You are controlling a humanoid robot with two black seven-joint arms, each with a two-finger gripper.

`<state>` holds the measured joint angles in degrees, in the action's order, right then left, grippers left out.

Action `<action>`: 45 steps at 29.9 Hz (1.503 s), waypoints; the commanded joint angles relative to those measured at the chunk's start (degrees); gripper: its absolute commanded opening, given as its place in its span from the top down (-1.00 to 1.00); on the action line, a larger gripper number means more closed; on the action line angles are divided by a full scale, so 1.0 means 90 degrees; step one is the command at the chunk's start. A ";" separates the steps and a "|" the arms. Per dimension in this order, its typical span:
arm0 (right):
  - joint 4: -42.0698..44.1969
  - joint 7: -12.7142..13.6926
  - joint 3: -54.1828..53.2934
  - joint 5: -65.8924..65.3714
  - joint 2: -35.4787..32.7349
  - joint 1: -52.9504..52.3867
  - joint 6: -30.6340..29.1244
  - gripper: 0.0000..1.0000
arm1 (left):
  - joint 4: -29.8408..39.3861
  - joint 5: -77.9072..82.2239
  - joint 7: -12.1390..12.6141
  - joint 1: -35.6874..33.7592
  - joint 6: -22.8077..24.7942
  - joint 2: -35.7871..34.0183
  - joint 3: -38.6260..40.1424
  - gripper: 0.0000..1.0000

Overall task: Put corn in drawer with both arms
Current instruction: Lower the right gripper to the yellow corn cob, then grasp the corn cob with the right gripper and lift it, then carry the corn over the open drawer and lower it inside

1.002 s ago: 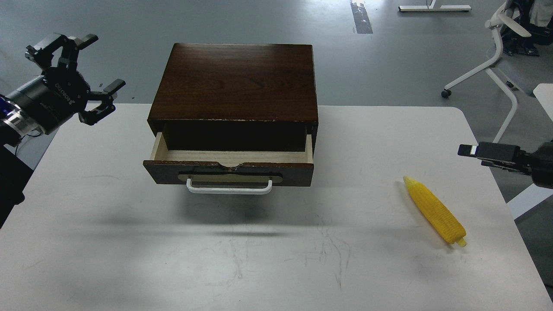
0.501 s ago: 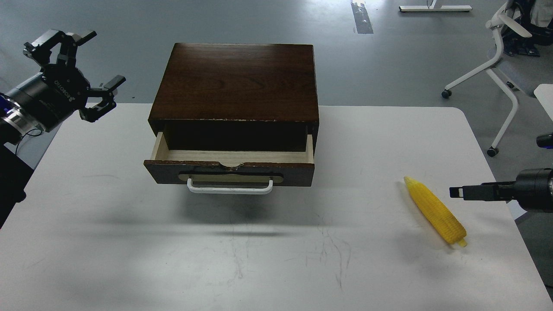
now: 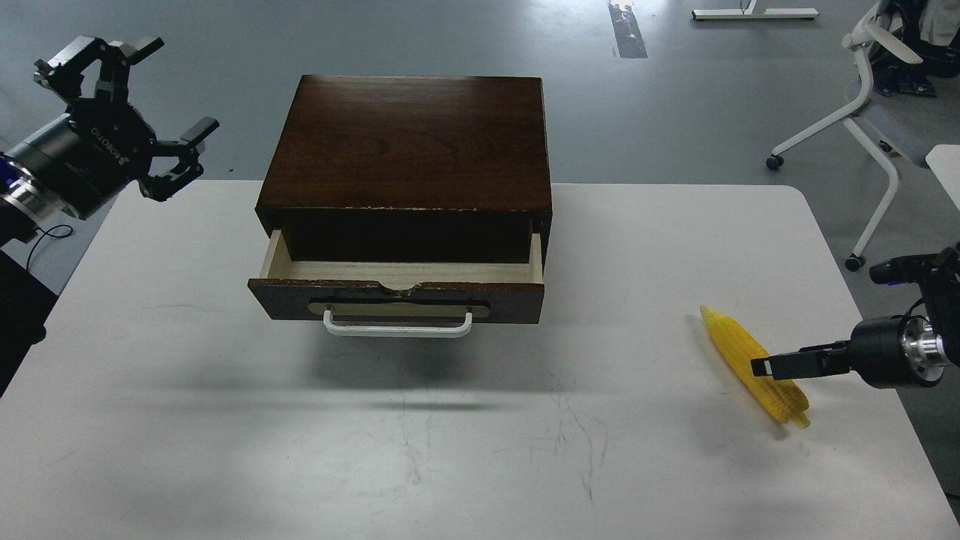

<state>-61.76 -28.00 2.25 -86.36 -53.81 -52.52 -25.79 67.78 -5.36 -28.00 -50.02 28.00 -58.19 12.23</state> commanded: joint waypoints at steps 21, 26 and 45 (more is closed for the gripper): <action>0.0525 0.0000 0.0580 0.0016 0.0686 -0.0160 0.0102 0.96 | 0.0037 -0.0068 0.0000 -0.0008 0.0000 -0.0078 0.0116 -0.97; 0.0417 0.0000 0.0571 0.0104 0.0647 -0.0882 0.0083 1.00 | 0.0047 -0.0068 0.0000 -0.0008 0.0000 -0.0204 0.0135 -0.97; -0.0296 0.0000 0.2240 0.0631 0.2852 -0.5863 -0.0245 1.00 | 0.0155 -0.0078 0.0000 -0.0028 0.0000 -0.0351 0.0223 -0.97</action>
<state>-65.22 -28.01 19.37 -80.71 -34.50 -100.90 -28.01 69.18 -6.00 -28.00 -50.28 28.00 -61.02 14.26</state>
